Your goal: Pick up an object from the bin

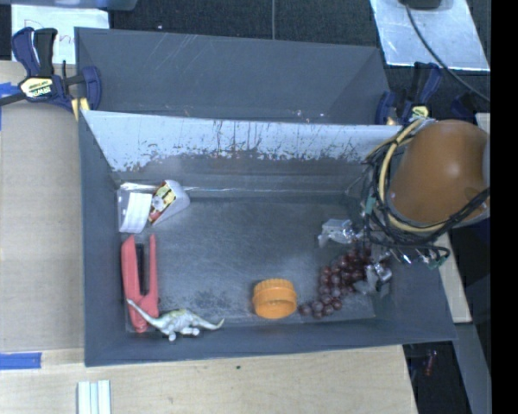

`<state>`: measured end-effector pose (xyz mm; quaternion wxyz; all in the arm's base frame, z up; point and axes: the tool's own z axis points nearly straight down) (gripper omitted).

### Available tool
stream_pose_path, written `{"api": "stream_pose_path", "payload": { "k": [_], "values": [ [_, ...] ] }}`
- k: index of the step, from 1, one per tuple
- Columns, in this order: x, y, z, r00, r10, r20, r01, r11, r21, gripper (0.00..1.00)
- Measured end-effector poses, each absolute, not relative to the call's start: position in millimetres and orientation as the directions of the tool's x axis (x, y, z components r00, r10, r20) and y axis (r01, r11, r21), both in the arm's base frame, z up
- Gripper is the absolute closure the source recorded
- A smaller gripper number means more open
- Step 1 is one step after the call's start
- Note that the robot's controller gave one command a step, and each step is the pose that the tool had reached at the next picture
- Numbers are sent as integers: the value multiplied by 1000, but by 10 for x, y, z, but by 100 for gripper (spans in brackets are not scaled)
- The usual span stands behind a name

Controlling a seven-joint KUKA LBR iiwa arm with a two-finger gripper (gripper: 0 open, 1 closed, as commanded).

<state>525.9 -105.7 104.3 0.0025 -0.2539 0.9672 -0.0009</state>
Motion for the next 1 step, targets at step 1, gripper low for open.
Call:
{"api": "stream_pose_path", "payload": {
  "k": [1],
  "values": [
    [5200,-1075,724,-817,-576,-12,-576,817,-7,0]
  ]
}}
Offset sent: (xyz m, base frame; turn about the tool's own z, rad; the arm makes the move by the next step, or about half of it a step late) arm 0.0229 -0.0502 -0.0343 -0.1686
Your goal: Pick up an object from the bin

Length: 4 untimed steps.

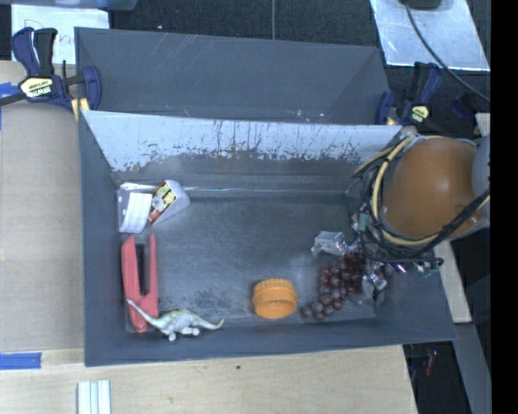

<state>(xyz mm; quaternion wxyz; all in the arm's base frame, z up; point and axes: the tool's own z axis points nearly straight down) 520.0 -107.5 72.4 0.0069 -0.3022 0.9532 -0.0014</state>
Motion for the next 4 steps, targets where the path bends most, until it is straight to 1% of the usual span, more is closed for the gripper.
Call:
{"api": "stream_pose_path", "payload": {
  "k": [1,2,3,4],
  "values": [
    [5499,-1511,703,-778,-628,-9,-628,778,1,100],
    [5499,-1511,703,-778,-628,-9,-628,778,1,100],
    [5488,-1520,803,-778,-628,-7,-628,778,1,100],
    [5478,-1521,1249,-779,-627,-4,-627,779,4,100]
  ]
}}
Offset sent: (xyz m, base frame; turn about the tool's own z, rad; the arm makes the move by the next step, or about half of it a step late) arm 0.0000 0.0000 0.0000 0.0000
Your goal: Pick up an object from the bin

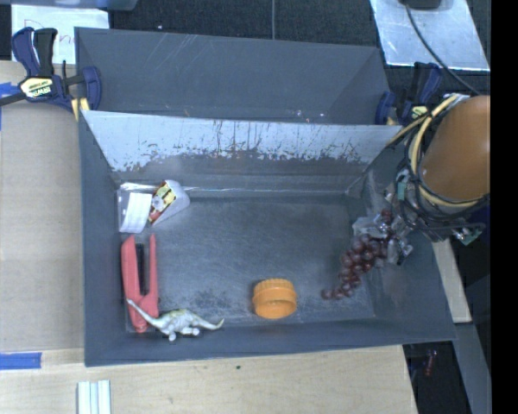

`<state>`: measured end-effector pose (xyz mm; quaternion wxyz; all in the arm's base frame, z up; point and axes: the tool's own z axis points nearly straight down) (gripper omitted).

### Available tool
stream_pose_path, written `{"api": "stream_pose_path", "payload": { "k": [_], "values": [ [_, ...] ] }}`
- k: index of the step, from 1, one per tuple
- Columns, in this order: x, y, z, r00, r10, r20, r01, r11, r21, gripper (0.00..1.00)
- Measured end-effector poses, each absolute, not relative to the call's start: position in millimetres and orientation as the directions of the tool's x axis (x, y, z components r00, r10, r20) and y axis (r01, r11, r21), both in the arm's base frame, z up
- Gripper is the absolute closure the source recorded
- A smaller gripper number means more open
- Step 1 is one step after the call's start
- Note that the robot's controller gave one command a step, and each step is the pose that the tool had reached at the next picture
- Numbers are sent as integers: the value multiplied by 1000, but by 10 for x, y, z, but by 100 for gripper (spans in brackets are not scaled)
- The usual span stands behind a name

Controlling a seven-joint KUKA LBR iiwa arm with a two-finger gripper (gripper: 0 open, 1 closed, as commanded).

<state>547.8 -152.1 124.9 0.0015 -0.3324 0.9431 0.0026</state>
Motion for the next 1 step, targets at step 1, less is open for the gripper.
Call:
{"api": "stream_pose_path", "payload": {
  "k": [1],
  "values": [
    [5492,-1527,1611,-779,-627,-7,-627,779,0,100]
  ]
}}
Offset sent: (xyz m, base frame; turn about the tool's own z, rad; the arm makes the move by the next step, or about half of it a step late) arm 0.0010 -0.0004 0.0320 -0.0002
